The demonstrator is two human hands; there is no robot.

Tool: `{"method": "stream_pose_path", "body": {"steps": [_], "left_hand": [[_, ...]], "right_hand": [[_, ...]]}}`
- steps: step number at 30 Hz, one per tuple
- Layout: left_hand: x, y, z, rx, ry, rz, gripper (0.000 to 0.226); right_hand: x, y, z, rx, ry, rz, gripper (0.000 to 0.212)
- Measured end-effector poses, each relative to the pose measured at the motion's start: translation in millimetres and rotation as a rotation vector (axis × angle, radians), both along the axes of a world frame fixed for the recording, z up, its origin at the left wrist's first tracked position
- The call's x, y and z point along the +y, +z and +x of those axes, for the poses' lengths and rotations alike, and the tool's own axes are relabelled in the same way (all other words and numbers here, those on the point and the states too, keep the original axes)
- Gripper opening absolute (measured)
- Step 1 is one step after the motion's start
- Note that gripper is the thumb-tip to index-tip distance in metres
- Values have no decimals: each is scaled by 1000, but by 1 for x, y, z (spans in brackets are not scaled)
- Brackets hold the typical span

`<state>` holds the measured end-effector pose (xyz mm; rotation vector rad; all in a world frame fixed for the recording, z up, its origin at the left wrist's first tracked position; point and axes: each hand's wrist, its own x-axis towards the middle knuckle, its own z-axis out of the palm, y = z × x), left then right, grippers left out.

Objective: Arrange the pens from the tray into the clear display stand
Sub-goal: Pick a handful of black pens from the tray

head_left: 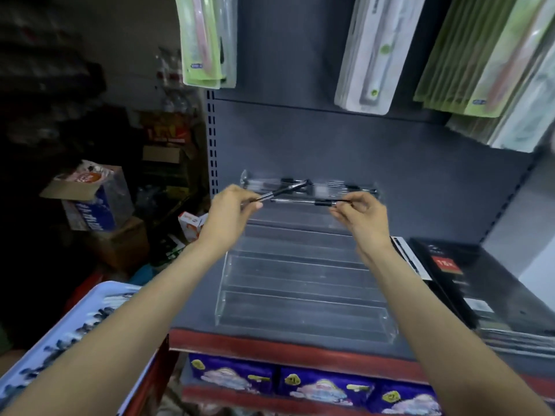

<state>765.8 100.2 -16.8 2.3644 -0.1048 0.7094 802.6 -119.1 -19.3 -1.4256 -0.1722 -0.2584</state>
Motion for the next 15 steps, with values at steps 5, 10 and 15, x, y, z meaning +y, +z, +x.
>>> {"method": "stream_pose_path", "body": {"steps": [5, 10, 15], "left_hand": [[12, 6, 12, 17, 75, -27, 22], [20, 13, 25, 6, 103, -96, 22], [31, 8, 33, 8, 120, -76, 9]], "right_hand": [[10, 0, 41, 3, -40, -159, 23], [29, -3, 73, -25, -57, -552, 11], [47, -8, 87, -184, -73, -1033, 10]]}}
